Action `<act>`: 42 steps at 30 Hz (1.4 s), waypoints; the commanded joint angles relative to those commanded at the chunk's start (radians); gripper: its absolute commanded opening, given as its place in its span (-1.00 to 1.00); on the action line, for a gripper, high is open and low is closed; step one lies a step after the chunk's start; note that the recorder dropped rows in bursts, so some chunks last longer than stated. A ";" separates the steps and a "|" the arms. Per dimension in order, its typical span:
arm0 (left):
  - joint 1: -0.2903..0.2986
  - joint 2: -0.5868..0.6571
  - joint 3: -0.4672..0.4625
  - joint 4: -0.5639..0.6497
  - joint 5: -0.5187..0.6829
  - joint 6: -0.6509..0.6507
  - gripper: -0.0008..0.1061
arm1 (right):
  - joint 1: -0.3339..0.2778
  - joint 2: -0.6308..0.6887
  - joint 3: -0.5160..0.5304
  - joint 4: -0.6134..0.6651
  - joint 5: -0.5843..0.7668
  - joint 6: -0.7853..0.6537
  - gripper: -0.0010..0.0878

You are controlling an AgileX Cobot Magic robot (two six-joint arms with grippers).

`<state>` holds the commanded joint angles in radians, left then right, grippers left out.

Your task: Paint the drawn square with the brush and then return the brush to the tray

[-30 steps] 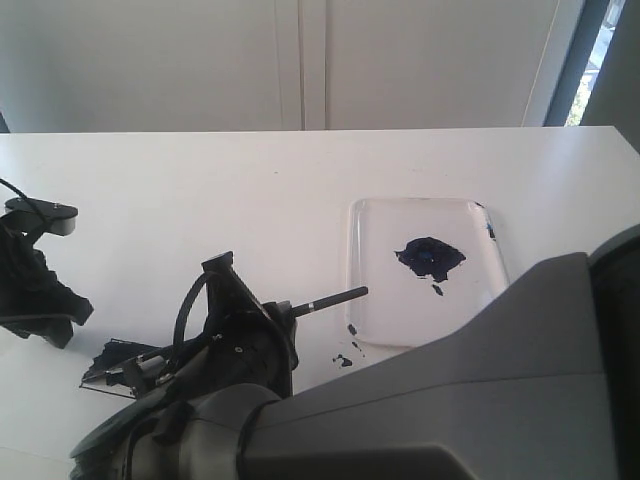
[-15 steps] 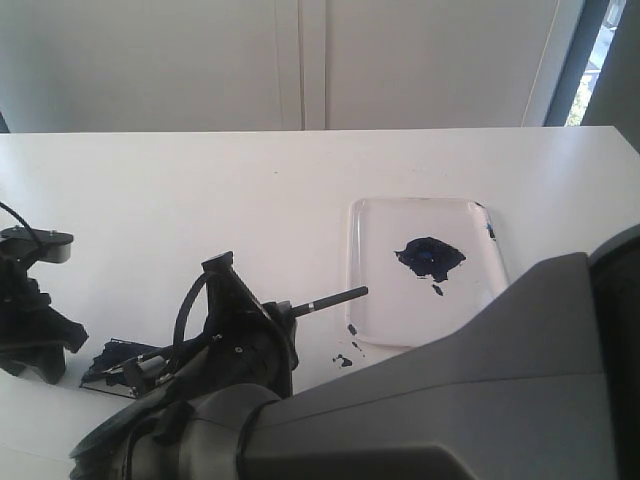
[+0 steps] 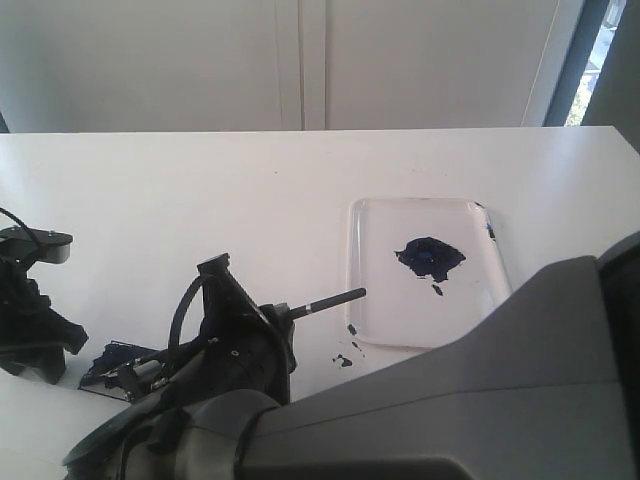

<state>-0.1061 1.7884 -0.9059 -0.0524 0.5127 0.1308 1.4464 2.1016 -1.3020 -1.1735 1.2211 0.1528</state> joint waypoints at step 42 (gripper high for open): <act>0.000 0.000 0.000 0.000 -0.016 0.000 0.02 | 0.000 -0.035 0.000 0.075 0.000 -0.026 -0.98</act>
<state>-0.1061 1.7884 -0.9059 -0.0524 0.4969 0.1308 1.4464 2.0664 -1.3020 -1.0987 1.2211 0.1268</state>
